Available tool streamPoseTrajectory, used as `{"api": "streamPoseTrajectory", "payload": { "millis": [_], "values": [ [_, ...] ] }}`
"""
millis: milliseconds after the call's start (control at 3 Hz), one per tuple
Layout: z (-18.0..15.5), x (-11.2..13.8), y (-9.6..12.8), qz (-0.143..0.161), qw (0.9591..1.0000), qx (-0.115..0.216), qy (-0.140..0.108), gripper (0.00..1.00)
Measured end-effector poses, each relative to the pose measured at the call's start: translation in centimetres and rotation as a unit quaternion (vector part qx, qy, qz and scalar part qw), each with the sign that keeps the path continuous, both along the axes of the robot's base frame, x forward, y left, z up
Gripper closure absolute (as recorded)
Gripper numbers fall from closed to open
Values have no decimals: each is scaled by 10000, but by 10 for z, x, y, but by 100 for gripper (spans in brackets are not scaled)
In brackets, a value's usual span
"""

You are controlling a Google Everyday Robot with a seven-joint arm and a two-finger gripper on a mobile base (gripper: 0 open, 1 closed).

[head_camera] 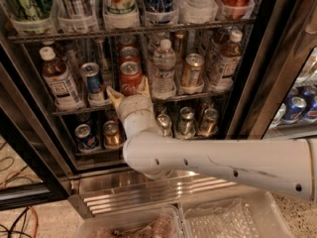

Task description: Pick coke can from middle shelf of fridge

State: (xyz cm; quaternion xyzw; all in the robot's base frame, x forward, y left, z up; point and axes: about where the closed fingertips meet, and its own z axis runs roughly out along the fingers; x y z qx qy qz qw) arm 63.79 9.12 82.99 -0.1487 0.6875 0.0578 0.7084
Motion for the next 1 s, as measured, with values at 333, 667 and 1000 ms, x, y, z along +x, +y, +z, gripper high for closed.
{"api": "streamPoseTrajectory", "payload": {
  "millis": [333,667,1000],
  "values": [
    [9,8,0,39,9999,-91,-99,30],
    [15,13,0,61,9997,-158,-156,30],
    [15,13,0,61,9997,-158,-156,48]
  ]
}}
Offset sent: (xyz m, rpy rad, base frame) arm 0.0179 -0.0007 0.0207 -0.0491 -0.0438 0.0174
